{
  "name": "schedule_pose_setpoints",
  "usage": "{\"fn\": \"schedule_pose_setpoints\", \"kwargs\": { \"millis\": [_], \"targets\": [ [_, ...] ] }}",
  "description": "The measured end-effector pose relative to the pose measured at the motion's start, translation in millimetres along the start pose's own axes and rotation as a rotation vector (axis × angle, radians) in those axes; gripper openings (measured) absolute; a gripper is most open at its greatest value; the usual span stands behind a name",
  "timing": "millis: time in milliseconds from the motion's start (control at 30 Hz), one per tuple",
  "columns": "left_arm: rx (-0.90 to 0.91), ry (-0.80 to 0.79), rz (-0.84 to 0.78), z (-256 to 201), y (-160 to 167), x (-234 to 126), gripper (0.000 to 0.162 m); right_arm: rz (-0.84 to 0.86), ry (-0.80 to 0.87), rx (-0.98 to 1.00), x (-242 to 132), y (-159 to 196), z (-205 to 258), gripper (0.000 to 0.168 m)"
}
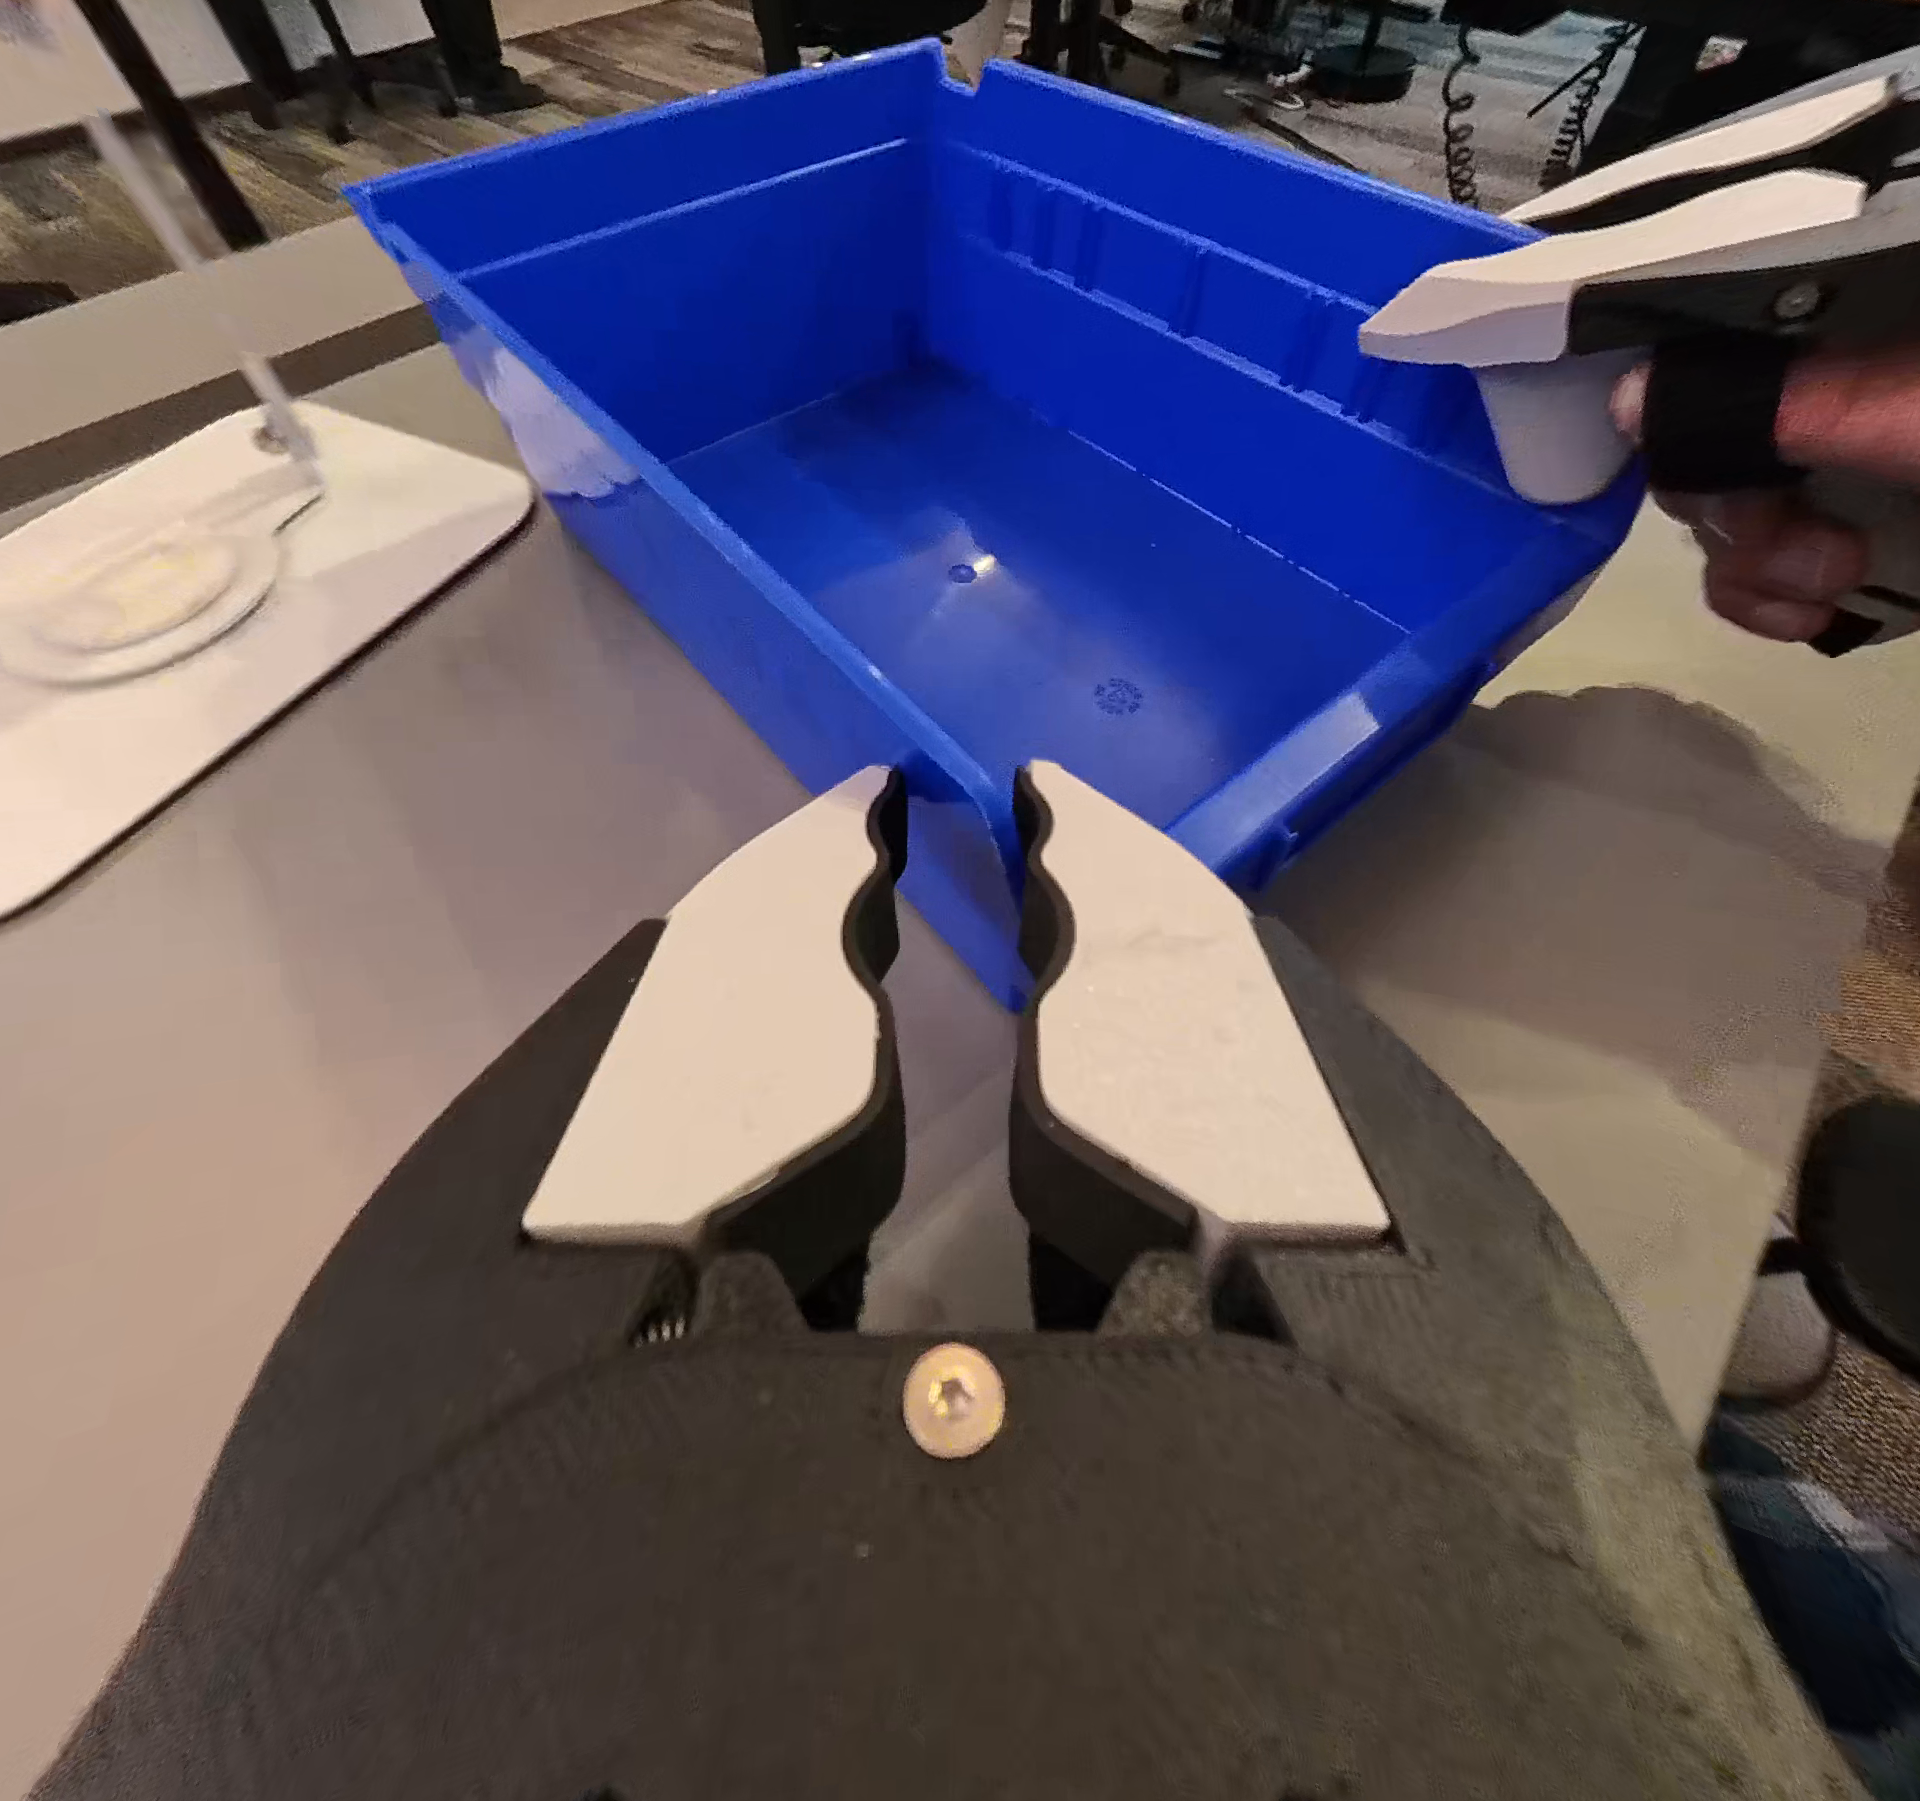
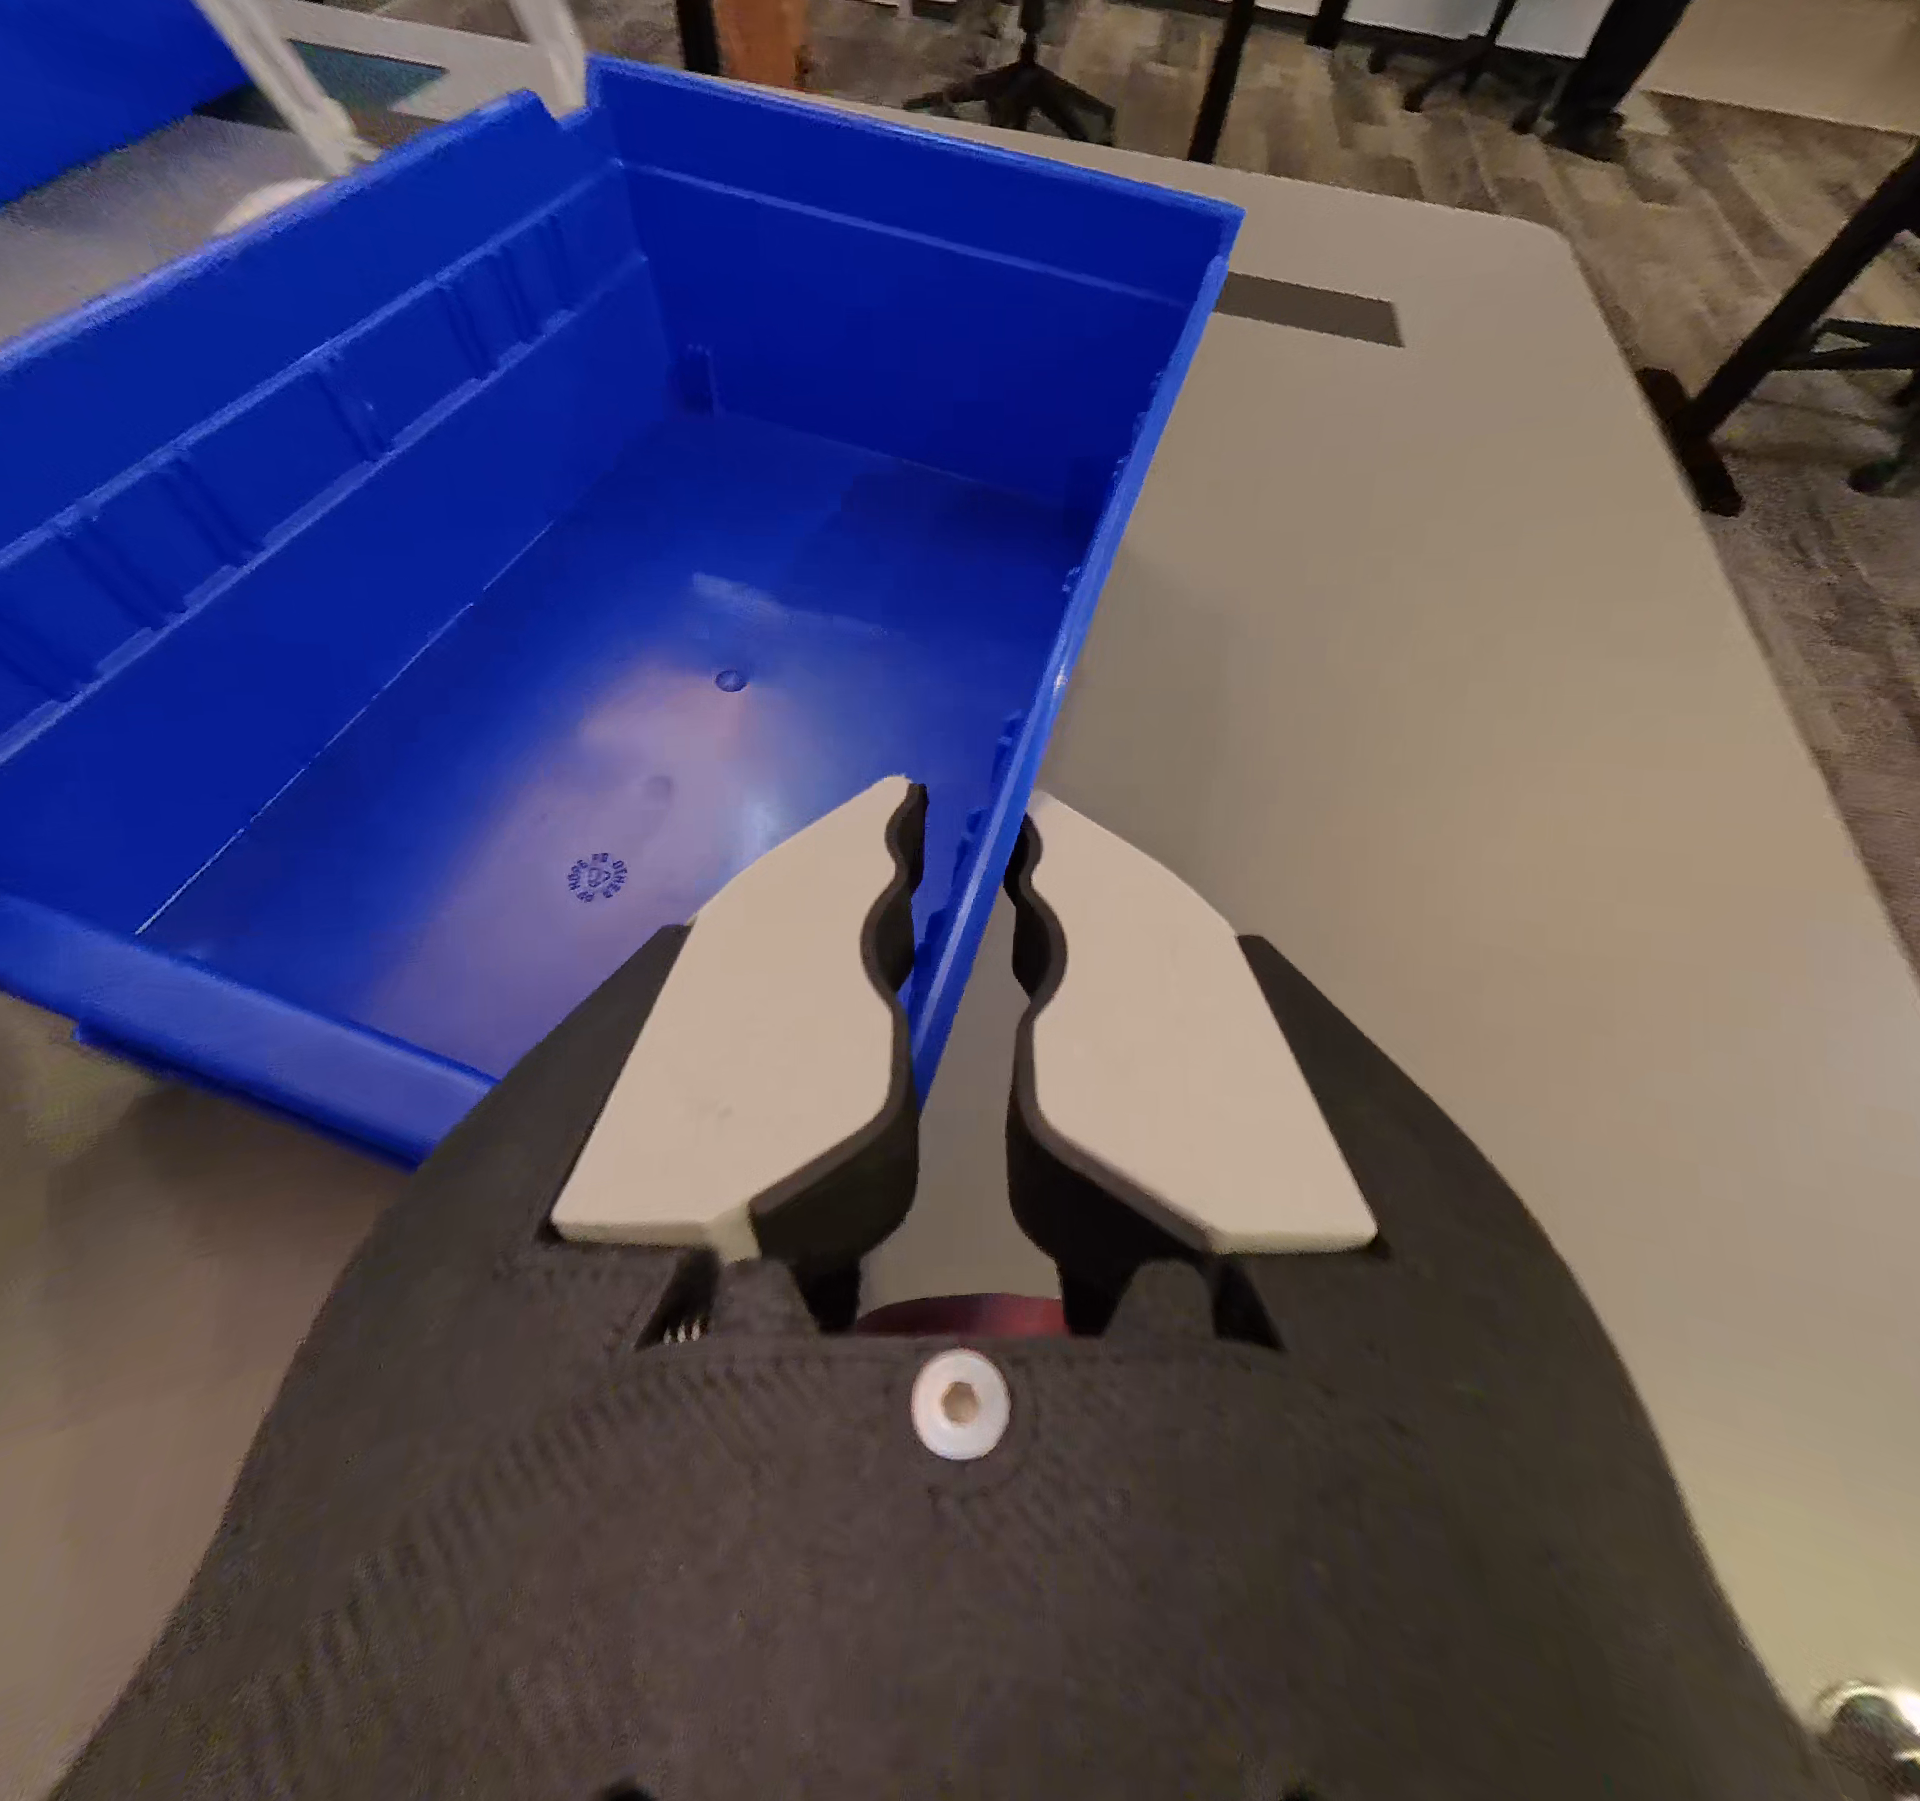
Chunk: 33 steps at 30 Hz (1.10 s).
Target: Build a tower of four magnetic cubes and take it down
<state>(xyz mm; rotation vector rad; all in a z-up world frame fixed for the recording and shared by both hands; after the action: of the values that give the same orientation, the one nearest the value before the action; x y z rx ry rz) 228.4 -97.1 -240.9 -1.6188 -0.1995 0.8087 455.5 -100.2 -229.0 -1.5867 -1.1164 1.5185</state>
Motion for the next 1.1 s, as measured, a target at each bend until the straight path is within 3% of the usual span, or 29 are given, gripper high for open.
{"fn": "schedule_pose_setpoints", "kwargs": {
  "millis": [333,667,933,1100],
  "targets": [
    [-0.038,0.015,-0.039,5.2,-42.1,102.5,0.023,0.000,0.033,0.005,82.7,-27.3,-95.8,0.004],
    [-0.084,-0.042,-0.057,45.2,-76.2,185.7,0.023,-0.017,0.024,-0.018,165.4,-59.4,-149.4,0.004],
    [-0.121,-0.070,-0.078,72.1,-89.5,219.6,0.022,-0.030,0.035,-0.032,204.7,-75.5,-164.9,0.005],
    [-0.119,-0.056,-0.104,72.6,-90.1,214.2,0.028,-0.065,0.056,-0.029,200.9,-76.4,-167.3,0.009]
  ]
}}
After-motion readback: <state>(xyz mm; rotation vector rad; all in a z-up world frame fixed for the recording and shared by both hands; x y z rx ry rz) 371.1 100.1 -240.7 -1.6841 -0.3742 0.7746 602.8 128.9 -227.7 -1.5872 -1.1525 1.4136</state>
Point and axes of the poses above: each gripper's, where its closed fingertips meet, x out along the fingers, y out of its underside, z = x × y across the jaws, the point moved 5 cm from there along -x, back along the fingers, and after that the axes turned 2 degrees about y, right-handed, at the moved point
